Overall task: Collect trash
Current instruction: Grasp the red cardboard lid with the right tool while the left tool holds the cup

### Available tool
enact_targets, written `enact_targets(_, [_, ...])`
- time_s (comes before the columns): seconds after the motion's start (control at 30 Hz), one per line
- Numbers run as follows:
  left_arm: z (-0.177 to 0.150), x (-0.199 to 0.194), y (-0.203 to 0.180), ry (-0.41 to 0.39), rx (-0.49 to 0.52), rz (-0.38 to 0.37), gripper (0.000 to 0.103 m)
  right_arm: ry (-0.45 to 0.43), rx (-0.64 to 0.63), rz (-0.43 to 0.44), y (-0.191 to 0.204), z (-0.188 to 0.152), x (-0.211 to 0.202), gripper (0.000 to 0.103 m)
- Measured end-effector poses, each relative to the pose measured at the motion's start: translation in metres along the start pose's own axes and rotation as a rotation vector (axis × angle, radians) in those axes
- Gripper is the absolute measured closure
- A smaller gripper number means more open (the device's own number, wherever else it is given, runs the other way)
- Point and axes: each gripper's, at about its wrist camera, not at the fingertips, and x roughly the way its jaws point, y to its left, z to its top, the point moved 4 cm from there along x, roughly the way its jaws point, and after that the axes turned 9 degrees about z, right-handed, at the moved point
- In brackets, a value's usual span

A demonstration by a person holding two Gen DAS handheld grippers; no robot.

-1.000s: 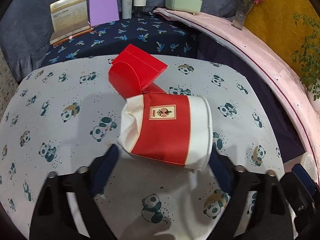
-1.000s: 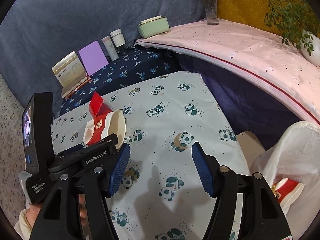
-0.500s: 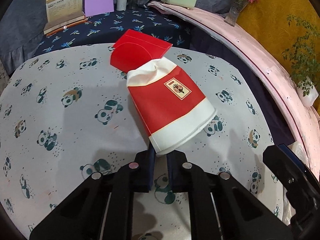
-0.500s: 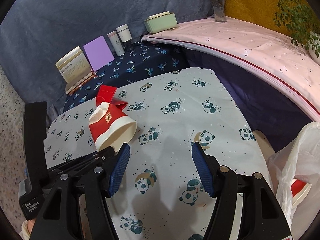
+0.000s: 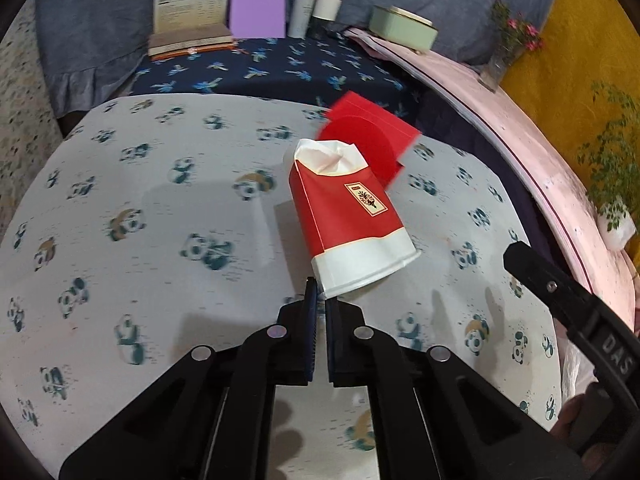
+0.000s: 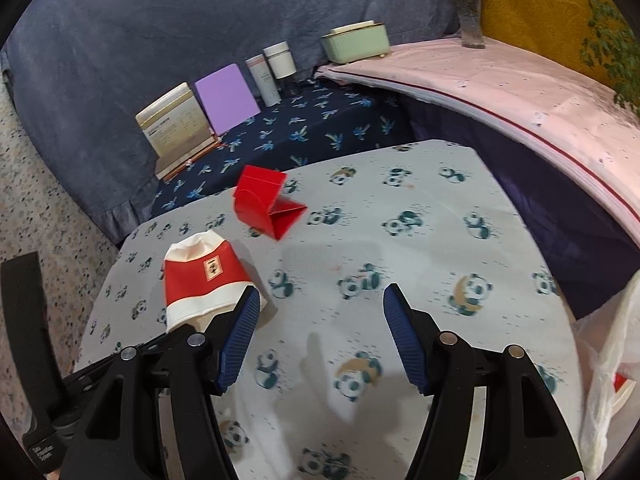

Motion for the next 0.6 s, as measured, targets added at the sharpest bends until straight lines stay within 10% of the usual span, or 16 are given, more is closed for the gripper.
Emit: enact_targets(0.6, [0.030,0.010,0.075,-0.029,-0.147,0.055,0.100,0.046,-0.127,0.066,0.030,0.058,0.123,0.041])
